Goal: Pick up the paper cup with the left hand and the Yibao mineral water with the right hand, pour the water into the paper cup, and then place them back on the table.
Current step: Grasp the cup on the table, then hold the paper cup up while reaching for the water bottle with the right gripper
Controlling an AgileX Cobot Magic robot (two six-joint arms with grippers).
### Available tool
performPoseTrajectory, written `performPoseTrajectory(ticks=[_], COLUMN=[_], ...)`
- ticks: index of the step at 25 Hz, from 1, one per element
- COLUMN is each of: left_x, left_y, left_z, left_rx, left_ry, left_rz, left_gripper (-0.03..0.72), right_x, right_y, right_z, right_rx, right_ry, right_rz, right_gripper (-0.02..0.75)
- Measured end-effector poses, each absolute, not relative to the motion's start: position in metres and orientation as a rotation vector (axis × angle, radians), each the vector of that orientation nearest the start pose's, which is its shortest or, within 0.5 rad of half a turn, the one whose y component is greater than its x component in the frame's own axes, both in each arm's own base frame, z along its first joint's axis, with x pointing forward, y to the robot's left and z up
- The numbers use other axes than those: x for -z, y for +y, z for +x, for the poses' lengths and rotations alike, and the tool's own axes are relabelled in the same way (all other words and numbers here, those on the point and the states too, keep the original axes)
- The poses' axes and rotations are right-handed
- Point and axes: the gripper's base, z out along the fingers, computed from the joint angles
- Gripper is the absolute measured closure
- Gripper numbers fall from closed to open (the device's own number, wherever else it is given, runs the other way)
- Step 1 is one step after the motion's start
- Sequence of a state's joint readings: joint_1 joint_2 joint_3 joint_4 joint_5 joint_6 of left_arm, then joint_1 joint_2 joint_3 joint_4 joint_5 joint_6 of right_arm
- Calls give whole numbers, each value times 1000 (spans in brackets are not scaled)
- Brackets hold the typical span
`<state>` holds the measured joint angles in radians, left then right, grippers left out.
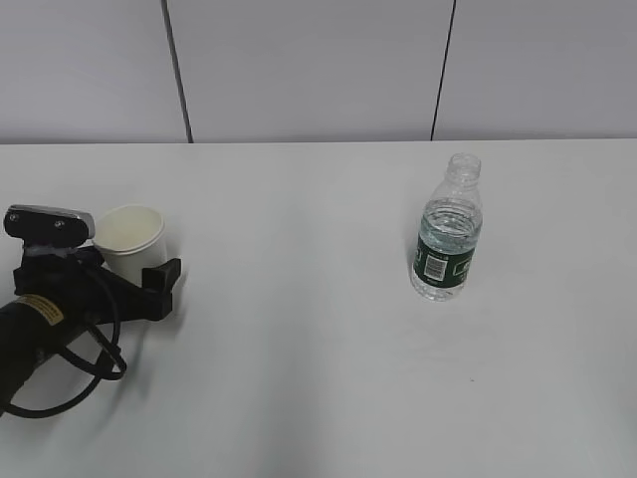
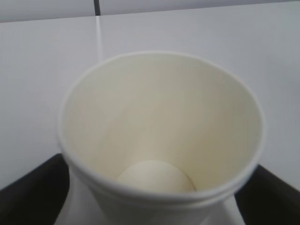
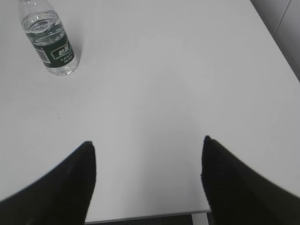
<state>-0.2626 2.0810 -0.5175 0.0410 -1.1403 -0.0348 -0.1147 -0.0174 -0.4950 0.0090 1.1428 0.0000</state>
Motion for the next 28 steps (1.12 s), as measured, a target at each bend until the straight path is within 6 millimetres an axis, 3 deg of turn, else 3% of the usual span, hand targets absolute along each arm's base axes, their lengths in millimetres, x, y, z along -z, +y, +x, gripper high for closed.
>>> performPoseTrajectory(ticks=[13,17,22,28], left_x=[-75,-75,-75,-75], left_y=[-82,-82,-82,-82], left_z=[295,295,295,295], left_rx=[221,221,220,222], left_ry=[1884,1884,1883,1882], left_rz=[248,248,247,249], left_gripper=[87,146,288,309], right_x=[-269,-269,-269,-269], right_y=[2,2,2,2], right_z=[-10,-10,-10,-10], right_rx=[55,53,54,52], right_ry=[2111,2111,2111,2111], right_rz=[120,120,120,120], right_gripper=[220,220,220,221])
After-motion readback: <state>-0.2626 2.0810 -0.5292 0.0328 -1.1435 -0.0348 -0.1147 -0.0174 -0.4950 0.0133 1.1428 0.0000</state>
